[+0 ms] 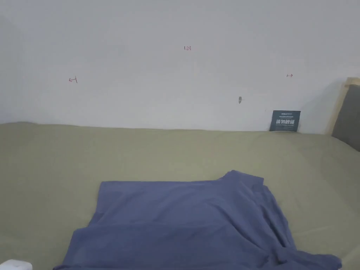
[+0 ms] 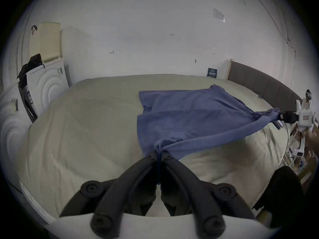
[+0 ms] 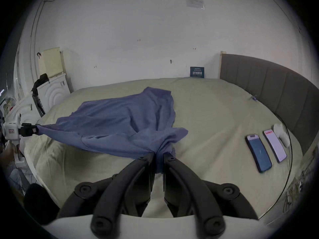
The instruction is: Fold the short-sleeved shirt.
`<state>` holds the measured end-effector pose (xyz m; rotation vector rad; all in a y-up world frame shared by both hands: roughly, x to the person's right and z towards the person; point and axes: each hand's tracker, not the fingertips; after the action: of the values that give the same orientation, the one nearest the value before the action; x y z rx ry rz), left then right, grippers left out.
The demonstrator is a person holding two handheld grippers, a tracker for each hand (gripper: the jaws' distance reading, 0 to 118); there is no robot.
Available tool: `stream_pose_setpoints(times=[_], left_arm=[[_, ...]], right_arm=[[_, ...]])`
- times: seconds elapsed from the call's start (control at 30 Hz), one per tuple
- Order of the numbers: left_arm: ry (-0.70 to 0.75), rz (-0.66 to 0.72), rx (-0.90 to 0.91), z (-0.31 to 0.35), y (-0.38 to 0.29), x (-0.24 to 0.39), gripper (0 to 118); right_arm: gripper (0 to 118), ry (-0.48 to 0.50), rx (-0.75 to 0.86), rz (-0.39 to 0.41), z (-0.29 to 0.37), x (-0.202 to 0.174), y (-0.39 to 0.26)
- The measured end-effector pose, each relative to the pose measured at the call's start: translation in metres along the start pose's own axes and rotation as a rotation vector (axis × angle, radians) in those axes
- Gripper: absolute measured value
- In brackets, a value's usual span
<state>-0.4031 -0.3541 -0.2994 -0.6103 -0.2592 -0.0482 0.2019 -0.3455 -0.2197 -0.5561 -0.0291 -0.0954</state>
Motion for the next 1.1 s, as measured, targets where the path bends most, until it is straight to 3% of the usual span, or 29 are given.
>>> stream_pose_setpoints(times=[0.3,0.4,0.43,0.47,0.5,0.53,0.57,0.67,0.7,0.73,0.77,0.8,0.9,1.03,1.1], left_arm=[[0.003,0.041,-0.094,-0.012,-0.034,0.002,4],[-0.024,0.152,-0.135,-0.017,-0.038,-0.005,9],[-0.019,0.192,-0.149,-0.017,-0.039,-0.008,22],[-0.004,0.216,-0.166,-0.016,-0.039,-0.011,44],[0.014,0.249,-0.159,-0.01,-0.038,-0.011,79],[0.012,0.287,-0.143,-0.003,-0.037,-0.011,95],[-0.018,0.323,-0.107,0.006,-0.034,-0.012,100],[-0.025,0.343,-0.003,0.034,-0.013,-0.007,95],[-0.02,0.324,0.033,0.042,-0.006,-0.002,80],[-0.021,0.301,0.072,0.049,0.001,0.002,57],[-0.024,0.281,0.096,0.054,0.012,0.01,23],[0.015,0.266,0.098,0.055,0.02,0.017,0],[0.043,0.269,0.091,0.055,0.029,0.025,0],[0.013,0.267,0.082,0.052,0.027,0.032,0],[0.005,0.275,0.07,0.052,0.023,0.035,0]], right_arm=[[13,-0.049,-0.15,-0.037,-0.009,0.016,-0.032],[13,-0.054,-0.157,-0.11,-0.006,0.025,-0.033],[13,-0.07,-0.141,-0.116,-0.004,0.027,-0.033],[13,-0.06,-0.127,-0.117,0.001,0.028,-0.033],[14,-0.048,-0.122,-0.12,0.004,0.029,-0.031],[14,-0.057,-0.12,-0.116,0.007,0.027,-0.027],[14,-0.071,-0.11,-0.106,0.011,0.023,-0.022],[15,-0.078,-0.056,-0.078,0.026,0.006,-0.002],[15,-0.072,-0.048,-0.071,0.03,0.0,0.006],[15,-0.073,-0.046,-0.07,0.034,-0.008,0.012],[15,-0.074,-0.047,-0.073,0.036,-0.016,0.02],[15,-0.08,-0.044,-0.084,0.038,-0.023,0.025],[13,-0.061,0.001,-0.116,0.042,-0.038,0.032],[11,-0.077,0.037,-0.043,0.039,-0.055,0.029],[10,-0.058,0.028,-0.046,0.038,-0.058,0.027]])
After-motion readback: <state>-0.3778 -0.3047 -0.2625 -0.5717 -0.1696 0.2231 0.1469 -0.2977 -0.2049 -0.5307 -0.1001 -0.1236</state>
